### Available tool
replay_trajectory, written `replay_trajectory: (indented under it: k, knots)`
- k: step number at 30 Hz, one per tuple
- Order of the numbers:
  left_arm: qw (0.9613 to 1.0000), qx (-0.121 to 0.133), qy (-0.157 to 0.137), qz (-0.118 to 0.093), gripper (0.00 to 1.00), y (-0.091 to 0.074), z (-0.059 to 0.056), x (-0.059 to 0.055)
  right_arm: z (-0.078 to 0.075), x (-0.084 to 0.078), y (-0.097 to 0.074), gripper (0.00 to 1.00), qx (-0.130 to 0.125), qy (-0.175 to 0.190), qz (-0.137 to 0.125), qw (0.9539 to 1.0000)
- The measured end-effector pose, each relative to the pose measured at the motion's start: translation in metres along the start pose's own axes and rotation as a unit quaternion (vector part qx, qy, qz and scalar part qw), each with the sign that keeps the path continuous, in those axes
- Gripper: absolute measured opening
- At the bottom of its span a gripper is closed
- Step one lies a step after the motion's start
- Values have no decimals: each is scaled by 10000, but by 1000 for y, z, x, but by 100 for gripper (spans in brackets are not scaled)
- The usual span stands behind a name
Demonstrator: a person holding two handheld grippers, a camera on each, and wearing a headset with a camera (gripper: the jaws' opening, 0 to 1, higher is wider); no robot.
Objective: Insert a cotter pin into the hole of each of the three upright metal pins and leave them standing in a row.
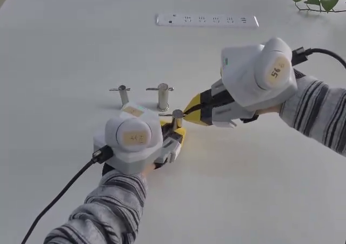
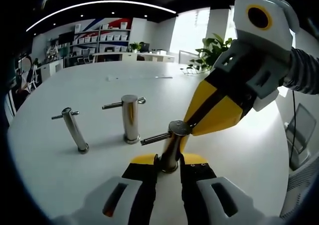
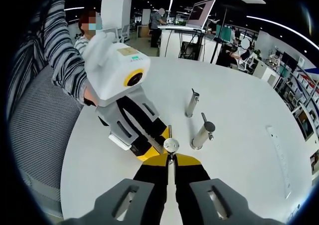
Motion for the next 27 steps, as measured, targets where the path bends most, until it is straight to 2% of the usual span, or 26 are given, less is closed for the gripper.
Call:
replay_trajectory:
  k: [6, 8, 14, 20, 24, 27]
  knots:
    - [10000, -42, 82, 5, 26, -8, 1, 3, 1, 0, 0, 5, 10, 68, 8, 10000]
    - [9999, -13, 100, 24, 28, -12, 1, 4, 1, 2, 0, 7, -3, 172, -18, 9998]
    - [9997, -144, 206, -66, 35, -26, 2, 11, -1, 6, 0, 11, -38, 470, -184, 9987]
    - [9994, -149, 292, -118, 40, -38, 7, 15, -3, 5, 10, 15, 25, 798, -151, 9967]
    - [9992, -219, 321, -136, 46, -48, 9, 16, 0, 0, 20, 15, 32, 881, -129, 9960]
    - [9989, -206, 413, -122, 48, -55, 11, 16, 1, 2, 24, 14, 22, 939, -124, 9955]
Point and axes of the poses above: the centre of the closed fingertips' face, and the gripper's own axes: y roughly forward along the fingers, z roughly to its left, x roughly out of its top, the point moved 10 cm from there along -y, roughly backward along the fingers, and after that the axes turned 7 degrees about -y, right-handed, at the moved point
